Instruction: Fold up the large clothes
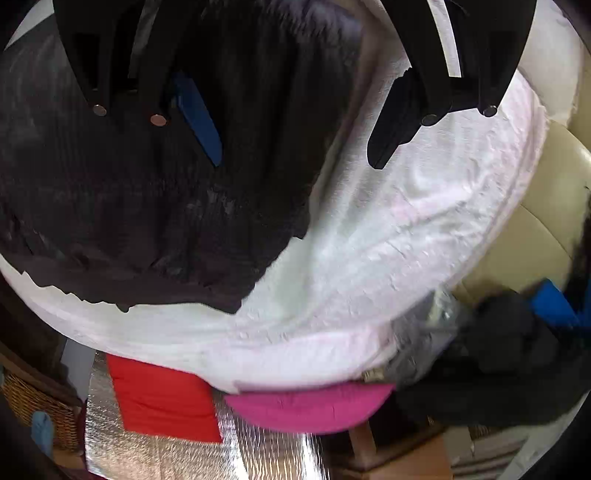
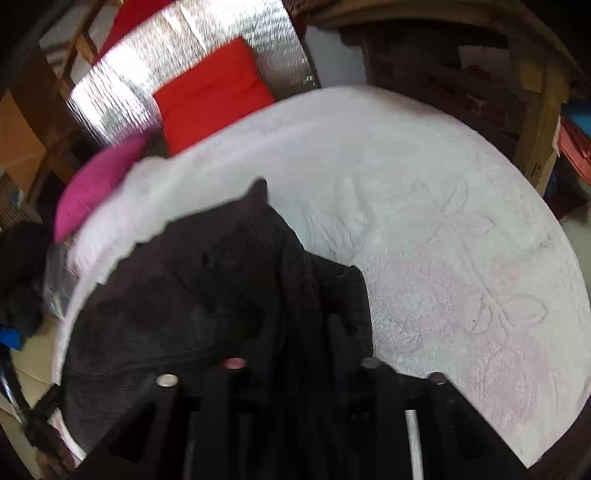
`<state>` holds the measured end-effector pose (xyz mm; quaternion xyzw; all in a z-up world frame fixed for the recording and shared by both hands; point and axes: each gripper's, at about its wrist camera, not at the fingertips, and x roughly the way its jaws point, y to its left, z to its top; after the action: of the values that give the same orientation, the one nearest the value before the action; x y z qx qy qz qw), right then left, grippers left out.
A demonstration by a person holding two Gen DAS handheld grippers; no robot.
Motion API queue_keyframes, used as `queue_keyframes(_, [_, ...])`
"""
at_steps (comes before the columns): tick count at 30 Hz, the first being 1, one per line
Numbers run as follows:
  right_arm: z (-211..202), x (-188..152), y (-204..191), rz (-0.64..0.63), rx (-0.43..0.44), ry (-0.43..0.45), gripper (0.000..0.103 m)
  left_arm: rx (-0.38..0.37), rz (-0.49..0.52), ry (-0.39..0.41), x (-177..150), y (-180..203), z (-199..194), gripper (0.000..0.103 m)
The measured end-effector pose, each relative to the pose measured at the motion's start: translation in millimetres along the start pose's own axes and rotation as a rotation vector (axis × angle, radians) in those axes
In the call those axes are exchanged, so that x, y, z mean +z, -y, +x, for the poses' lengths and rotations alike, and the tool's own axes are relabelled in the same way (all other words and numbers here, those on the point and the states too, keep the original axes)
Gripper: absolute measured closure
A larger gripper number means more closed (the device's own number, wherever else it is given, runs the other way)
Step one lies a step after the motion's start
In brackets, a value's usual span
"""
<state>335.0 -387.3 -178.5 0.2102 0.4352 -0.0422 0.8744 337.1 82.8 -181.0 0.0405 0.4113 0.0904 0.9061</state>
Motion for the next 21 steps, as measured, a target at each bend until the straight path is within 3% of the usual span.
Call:
queue_keyframes(1, [-10,-4,0,0.003,0.021,0.026,0.026,0.003,0.005,0.014,-1,1,-5,0.022])
queue_keyframes(2, [-22,-8,0,0.005,0.043,0.066,0.018,0.008,0.013,0.036,-3,0,-11,0.022])
queue_keyframes(5, [-50,-19,-5,-0.025,0.081,0.142,0.018,0.014,0.028,0.083,-5,-3,-23,0.022])
queue_keyframes(13, [-56,-44,-45,-0.157,0.098,0.128,0.021,-0.009,0.026,0.121,-4,-10,-35,0.022])
queue_keyframes(18, [-38,-50,-64,-0.205,0.098,0.060,0.027,-0.080,0.040,0.104,-7,-9,-39,0.022])
queue_keyframes(21, [-20,-51,-60,-0.196,0.050,-0.002,0.027,-0.139,0.056,0.072,-12,-3,-39,0.022])
